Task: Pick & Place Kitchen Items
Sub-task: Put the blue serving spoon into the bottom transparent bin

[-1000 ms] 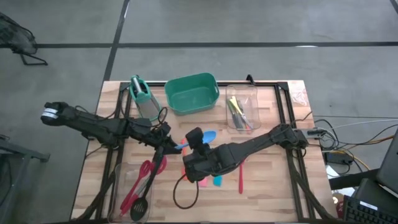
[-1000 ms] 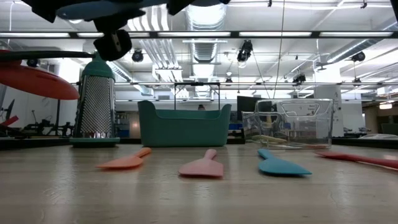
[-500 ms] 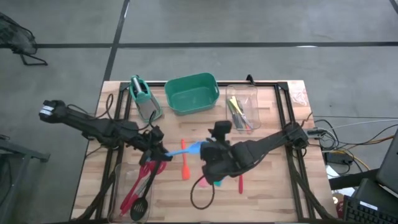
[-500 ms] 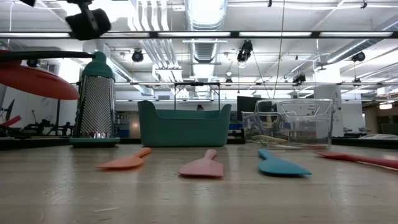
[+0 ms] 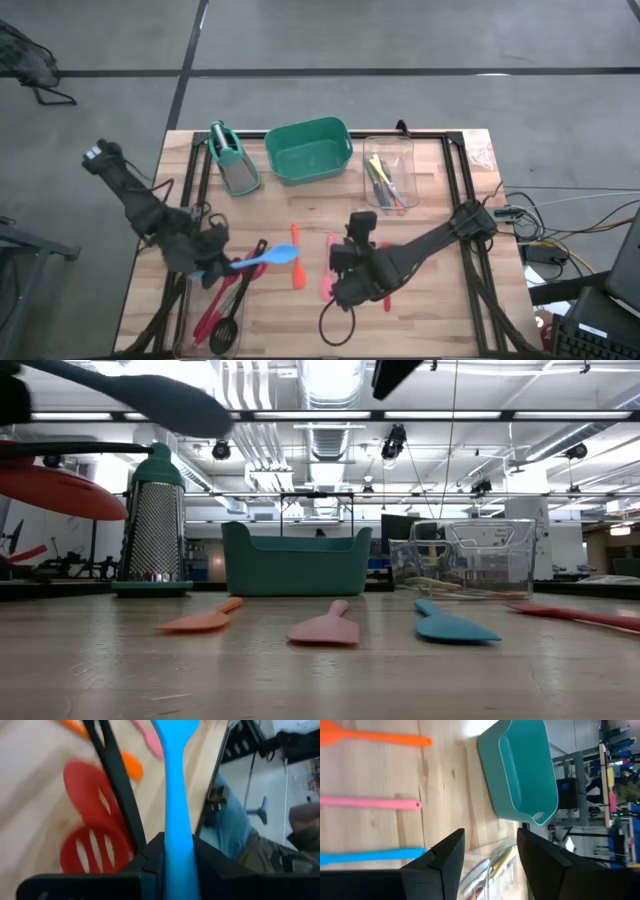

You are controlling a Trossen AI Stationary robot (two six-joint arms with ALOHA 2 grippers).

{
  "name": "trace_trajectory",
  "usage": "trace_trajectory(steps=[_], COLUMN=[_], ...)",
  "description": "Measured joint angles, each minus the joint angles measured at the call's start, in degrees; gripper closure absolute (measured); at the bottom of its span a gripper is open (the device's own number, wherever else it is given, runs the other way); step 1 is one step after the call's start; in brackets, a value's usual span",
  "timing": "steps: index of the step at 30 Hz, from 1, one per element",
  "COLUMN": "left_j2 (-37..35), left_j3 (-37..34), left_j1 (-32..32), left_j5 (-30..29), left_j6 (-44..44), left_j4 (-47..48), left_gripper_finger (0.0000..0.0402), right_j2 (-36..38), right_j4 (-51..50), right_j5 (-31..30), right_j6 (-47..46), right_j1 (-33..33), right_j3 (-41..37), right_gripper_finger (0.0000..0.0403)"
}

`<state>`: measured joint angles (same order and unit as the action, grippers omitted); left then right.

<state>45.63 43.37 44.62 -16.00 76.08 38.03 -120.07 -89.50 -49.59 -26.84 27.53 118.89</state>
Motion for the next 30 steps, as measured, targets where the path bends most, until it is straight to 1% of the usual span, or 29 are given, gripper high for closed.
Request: trace_trajectory(steps=[2, 4, 6, 10, 15, 17, 20, 24, 30], left_j2=[0.3, 0.8, 1.2, 2.4, 4.7, 5.9, 7.2, 9.0, 11.8], left_j3=[2.0, 4.1, 5.6, 7.6, 8.1, 8.0, 7.9, 7.9, 5.8], left_j1=[3.4, 6.6, 9.8, 14.1, 18.1, 19.3, 20.7, 21.1, 21.0], left_j5=[0.7, 2.8, 3.1, 3.6, 9.6, 12.8, 16.3, 15.9, 16.5], left_j6=[3.3, 4.0, 4.4, 10.3, 18.3, 23.8, 27.3, 27.3, 27.1], left_j4=[3.2, 5.2, 5.3, 5.4, 8.5, 11.4, 13.1, 13.9, 14.6], left_gripper_finger=[0.0333, 0.0333, 0.0333, 0.0333, 0.0333, 0.0333, 0.0333, 0.0333, 0.0334], right_j2=[0.0, 0.0, 0.0, 0.0, 0.0, 0.0, 0.0, 0.0, 0.0], right_j4=[0.1, 0.3, 0.9, 1.9, 2.5, 3.2, 3.9, 4.9, 6.4], right_j5=[0.0, 0.1, 0.1, 0.1, 0.1, 0.1, 0.1, 0.1, 0.1], right_j6=[0.0, -0.2, -0.2, -0.2, -0.2, -0.2, -0.2, -0.2, -0.2], right_j1=[0.0, 0.0, 0.0, 0.0, 0.0, 0.0, 0.0, 0.0, 0.0], right_j3=[-1.9, -4.0, -5.9, -9.2, -12.3, -13.3, -14.3, -14.7, -14.7], right_gripper_finger=[0.0237, 0.0243, 0.025, 0.0263, 0.0279, 0.0284, 0.0292, 0.03, 0.0316])
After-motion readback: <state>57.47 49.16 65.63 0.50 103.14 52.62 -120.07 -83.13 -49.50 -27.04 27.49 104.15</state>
